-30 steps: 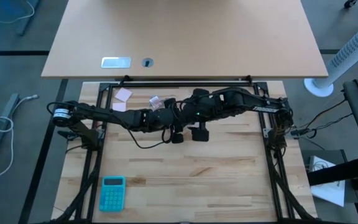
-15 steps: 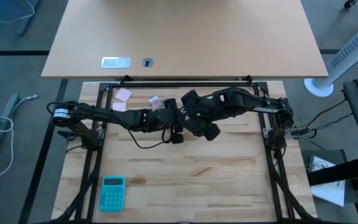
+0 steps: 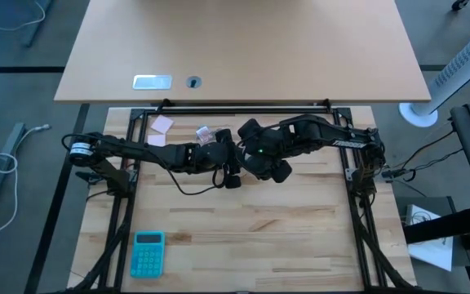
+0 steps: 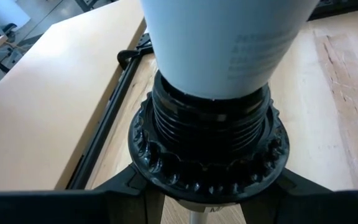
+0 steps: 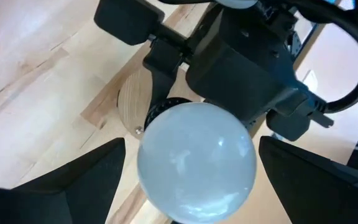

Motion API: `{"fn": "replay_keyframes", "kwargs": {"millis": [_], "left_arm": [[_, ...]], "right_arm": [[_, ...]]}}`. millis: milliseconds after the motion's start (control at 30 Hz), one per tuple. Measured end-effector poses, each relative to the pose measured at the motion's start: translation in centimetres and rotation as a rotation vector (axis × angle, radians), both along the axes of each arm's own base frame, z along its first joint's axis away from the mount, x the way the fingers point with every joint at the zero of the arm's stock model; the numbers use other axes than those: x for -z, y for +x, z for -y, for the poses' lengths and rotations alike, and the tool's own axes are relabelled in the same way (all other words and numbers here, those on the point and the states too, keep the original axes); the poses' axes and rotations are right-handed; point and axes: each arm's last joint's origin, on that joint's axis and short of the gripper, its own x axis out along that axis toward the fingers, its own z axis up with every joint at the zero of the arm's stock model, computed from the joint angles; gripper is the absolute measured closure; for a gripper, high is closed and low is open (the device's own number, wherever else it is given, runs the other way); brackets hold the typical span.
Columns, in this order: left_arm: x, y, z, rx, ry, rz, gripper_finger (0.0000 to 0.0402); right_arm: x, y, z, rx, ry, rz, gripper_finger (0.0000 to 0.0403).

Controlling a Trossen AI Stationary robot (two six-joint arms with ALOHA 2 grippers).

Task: Screw lightbulb
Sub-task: Insert the lightbulb into the lamp

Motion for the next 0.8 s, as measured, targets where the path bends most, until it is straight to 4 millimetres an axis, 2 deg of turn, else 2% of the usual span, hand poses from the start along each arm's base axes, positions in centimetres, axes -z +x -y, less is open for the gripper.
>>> {"fn": "replay_keyframes", "kwargs": {"millis": [133, 333, 467, 633, 800], "left_arm": [[0.01, 0.01, 0.01, 0.0, 0.0, 0.0, 0.0257], [0.05, 0.01, 0.01, 0.001, 0.0, -0.002, 0.0257], [0.07, 0.0, 0.02, 0.001, 0.0, -0.004, 0.0257], [0.02, 0.01, 0.02, 0.004, -0.001, -0.003, 0.0257], [-0.23, 0.08, 0.02, 0.003, -0.003, 0.004, 0.0257]], "right_arm": [[-0.02, -0.02, 0.01, 0.032, 0.02, 0.009, 0.0062], [-0.06, -0.04, 0.02, 0.044, 0.026, 0.015, 0.0124], [-0.07, -0.01, 0.02, 0.074, 0.044, 0.026, 0.0152], [-0.08, 0.0, 0.02, 0.169, 0.103, 0.055, 0.0154], [-0.07, 0.06, 0.05, 0.351, 0.212, 0.107, 0.015]]}}
